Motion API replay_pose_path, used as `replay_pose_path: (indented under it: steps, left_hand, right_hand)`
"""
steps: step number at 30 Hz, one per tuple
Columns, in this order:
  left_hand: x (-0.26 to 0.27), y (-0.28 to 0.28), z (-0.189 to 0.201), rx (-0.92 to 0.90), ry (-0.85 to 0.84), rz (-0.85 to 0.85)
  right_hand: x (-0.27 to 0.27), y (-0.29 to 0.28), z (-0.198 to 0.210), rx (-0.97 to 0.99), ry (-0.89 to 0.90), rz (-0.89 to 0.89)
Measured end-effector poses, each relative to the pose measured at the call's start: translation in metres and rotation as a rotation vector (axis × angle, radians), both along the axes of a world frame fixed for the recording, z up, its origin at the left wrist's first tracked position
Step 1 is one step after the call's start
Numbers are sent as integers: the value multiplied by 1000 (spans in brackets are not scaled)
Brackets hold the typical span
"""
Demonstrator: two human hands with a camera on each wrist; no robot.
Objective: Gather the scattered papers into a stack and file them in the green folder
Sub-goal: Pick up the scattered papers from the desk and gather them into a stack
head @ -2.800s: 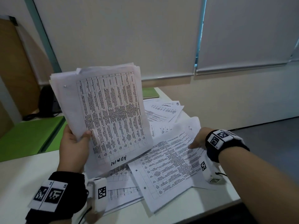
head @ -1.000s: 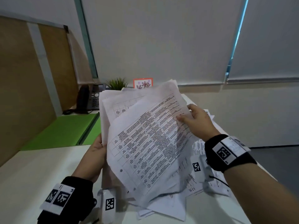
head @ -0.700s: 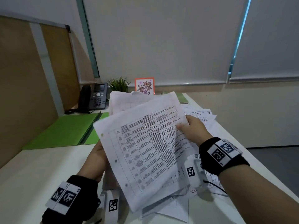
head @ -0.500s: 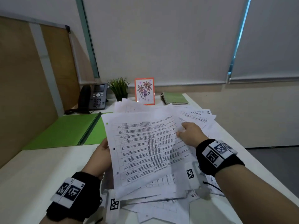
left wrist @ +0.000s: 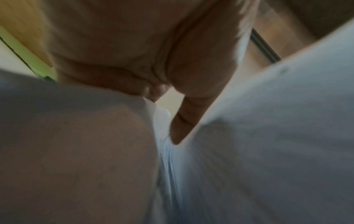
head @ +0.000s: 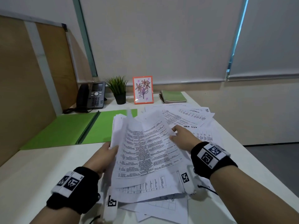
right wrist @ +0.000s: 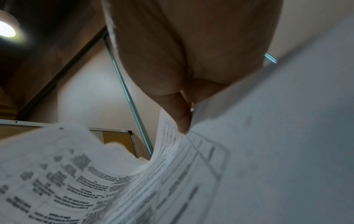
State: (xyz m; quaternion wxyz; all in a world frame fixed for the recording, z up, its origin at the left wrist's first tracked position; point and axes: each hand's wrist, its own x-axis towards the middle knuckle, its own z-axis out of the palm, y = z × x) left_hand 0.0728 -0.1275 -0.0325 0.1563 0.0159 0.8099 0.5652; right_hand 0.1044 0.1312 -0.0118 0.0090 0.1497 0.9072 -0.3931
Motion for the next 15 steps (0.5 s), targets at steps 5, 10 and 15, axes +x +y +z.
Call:
replay_pose_path:
  steps: [5,10,15]
  left_hand:
    - [9,-5,2,161,-55,40]
    - [4,2,5,194,-55,65]
    - [10,1,10,249,-130,40]
  right_hand:
    - [0,0,-2,-41,31,-46]
    - [0,3,-2,-50,26,-117]
    - [2,7,-3,-43,4,-149]
